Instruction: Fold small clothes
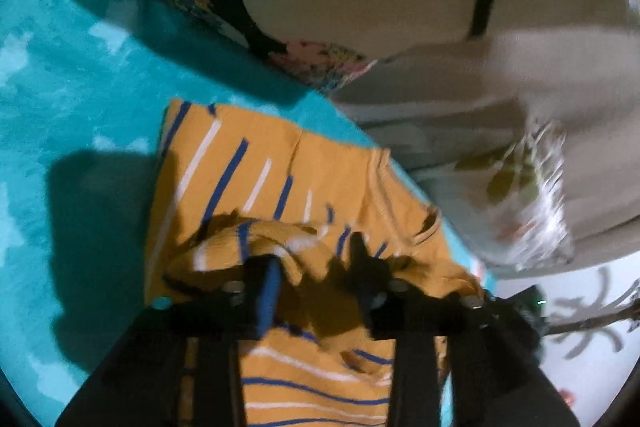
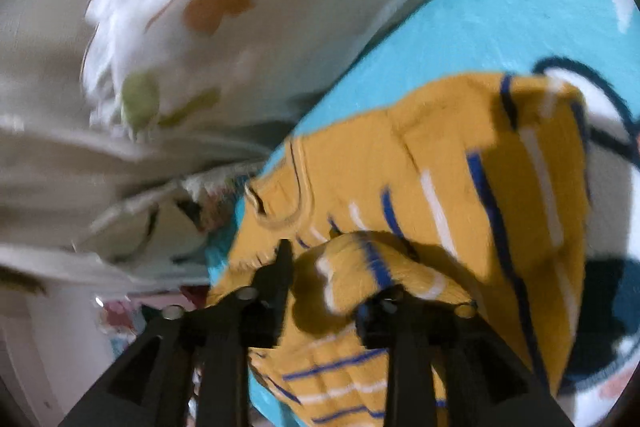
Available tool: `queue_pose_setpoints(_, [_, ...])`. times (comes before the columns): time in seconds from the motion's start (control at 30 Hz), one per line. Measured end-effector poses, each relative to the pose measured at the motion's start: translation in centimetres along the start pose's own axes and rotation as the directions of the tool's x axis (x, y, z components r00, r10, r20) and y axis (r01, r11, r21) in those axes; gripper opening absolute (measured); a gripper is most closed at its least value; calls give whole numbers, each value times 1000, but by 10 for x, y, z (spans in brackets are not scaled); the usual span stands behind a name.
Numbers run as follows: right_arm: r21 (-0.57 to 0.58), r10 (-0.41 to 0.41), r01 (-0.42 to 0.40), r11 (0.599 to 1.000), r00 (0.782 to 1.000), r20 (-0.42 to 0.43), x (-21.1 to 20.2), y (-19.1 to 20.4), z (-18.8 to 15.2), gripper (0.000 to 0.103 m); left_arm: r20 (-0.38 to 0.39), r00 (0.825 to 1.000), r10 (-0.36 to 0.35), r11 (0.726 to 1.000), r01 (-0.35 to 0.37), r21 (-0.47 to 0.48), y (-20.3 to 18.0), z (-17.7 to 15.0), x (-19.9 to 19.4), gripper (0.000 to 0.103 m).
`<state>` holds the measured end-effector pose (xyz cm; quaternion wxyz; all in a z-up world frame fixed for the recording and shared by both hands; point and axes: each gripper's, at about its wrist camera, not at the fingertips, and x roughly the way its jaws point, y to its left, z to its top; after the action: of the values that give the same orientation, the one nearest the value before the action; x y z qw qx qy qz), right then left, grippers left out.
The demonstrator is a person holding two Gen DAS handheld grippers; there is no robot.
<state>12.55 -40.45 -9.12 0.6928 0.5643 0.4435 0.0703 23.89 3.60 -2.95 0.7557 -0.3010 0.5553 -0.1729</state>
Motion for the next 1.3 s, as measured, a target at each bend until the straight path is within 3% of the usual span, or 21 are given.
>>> queue_pose_setpoints(0.07, [36,19,-19,999,1000,18,2,-4,10,38,21,999,-36,999,37,-23,1,5,-3,58])
queue_pose_setpoints(0.17, [83,38,-41,996,999,32,5,-10,22,40,53,996,-72,994,76,-80,10,15,-10,65])
queue_pose_setpoints(0.23, [105,60,-64,992,997,42,6,-12,29,41,74,996,-48,994,54,-91,13,20,-14,66])
queue_pose_setpoints(0.33, [136,109,-117,984,992,62,0,-15,37,55,86,996,9,996,-1,-92,17,22,-19,66])
queue_pose_setpoints(0.47, [188,164,-182,965,980,109,-18,-20,46,56,85,995,48,995,-40,-96,25,16,-25,66])
queue_pose_setpoints(0.53, [175,174,-198,965,975,142,-31,-21,45,57,85,993,78,994,-70,-89,27,9,-29,66])
queue_pose_setpoints(0.6, [159,166,-194,968,970,175,-47,-21,43,67,88,988,130,990,-125,-60,25,0,-37,66])
queue_pose_setpoints(0.67, [154,166,-192,969,972,165,-57,-21,37,71,89,980,176,984,-174,-31,24,-12,-43,66])
queue_pose_setpoints(0.73, [28,52,-55,998,992,112,-68,-4,20,71,91,974,208,978,-208,-11,23,-26,-50,66])
queue_pose_setpoints(0.8, [-114,-129,138,984,989,78,-67,10,-4,71,88,967,239,971,-241,5,24,-43,-56,66])
queue_pose_setpoints(0.83, [-174,-214,224,959,974,77,-67,15,-16,71,87,963,254,967,-256,11,24,-51,-59,66])
queue_pose_setpoints(0.87, [-262,-310,322,910,947,86,-65,20,-34,71,88,959,270,962,-272,18,23,-59,-61,66])
queue_pose_setpoints(0.93, [-349,-402,411,843,910,99,-63,20,-52,70,95,950,298,953,-302,35,21,-76,-66,66])
queue_pose_setpoints(0.97, [-391,-489,501,773,861,136,-60,18,-63,69,101,943,316,946,-321,42,20,-84,-70,66])
queue_pose_setpoints(1.07, [-417,-619,644,641,755,216,-57,3,-71,69,124,927,353,930,-363,61,14,-107,-80,66])
queue_pose_setpoints(1.1, [-391,-644,665,636,737,207,-61,-9,-68,69,136,922,363,925,-374,71,11,-115,-84,66])
queue_pose_setpoints(1.17, [-340,-621,648,682,758,200,-77,-18,-66,69,156,914,375,916,-391,88,4,-126,-91,66])
queue_pose_setpoints(1.3, [-395,-643,699,596,711,286,-99,-3,-84,69,218,882,418,882,-451,136,-12,-153,-105,68])
